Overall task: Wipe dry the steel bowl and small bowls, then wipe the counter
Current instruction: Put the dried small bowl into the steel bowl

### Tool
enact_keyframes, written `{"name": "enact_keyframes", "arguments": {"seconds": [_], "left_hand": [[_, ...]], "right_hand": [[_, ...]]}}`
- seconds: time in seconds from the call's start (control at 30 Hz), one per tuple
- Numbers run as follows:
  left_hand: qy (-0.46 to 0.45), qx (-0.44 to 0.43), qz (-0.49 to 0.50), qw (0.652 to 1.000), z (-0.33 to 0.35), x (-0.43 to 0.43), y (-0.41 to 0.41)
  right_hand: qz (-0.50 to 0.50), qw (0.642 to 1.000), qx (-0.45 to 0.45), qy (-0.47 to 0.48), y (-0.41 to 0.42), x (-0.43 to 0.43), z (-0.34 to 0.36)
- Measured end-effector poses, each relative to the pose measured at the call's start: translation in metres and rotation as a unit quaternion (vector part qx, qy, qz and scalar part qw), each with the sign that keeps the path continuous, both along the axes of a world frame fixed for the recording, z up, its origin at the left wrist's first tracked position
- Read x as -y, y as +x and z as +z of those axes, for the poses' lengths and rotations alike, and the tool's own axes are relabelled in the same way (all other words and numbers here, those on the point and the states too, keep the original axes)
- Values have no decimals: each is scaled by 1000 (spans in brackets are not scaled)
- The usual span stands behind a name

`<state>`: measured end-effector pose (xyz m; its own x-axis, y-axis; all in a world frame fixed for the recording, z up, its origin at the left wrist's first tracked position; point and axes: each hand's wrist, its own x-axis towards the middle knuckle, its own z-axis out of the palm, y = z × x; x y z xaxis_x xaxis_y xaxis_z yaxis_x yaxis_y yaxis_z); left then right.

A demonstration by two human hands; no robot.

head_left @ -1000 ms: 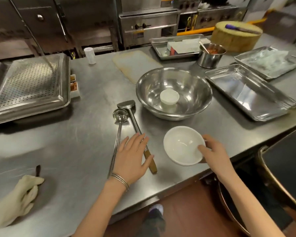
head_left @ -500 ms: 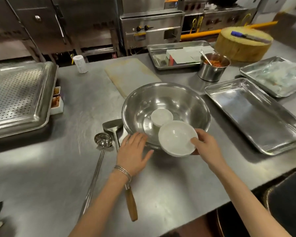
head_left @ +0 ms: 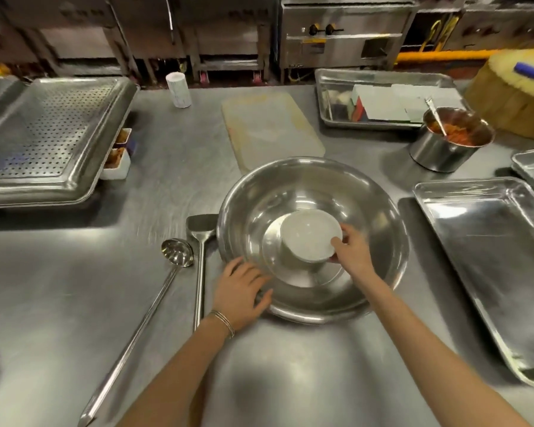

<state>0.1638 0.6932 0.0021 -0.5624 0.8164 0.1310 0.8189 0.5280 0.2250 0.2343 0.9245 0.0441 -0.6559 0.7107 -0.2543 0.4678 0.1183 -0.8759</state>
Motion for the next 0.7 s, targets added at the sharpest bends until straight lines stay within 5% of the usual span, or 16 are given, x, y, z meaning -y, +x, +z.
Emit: {"name": "enact_keyframes", "arguments": {"seconds": [0.23, 0.7], "left_hand": [[63, 4, 3, 998, -6, -3, 1], [59, 2, 10, 998, -8, -4, 0]], "right_hand": [[22, 999, 42, 6, -30, -16, -39], [104, 968, 143, 178, -47, -28, -68]]}}
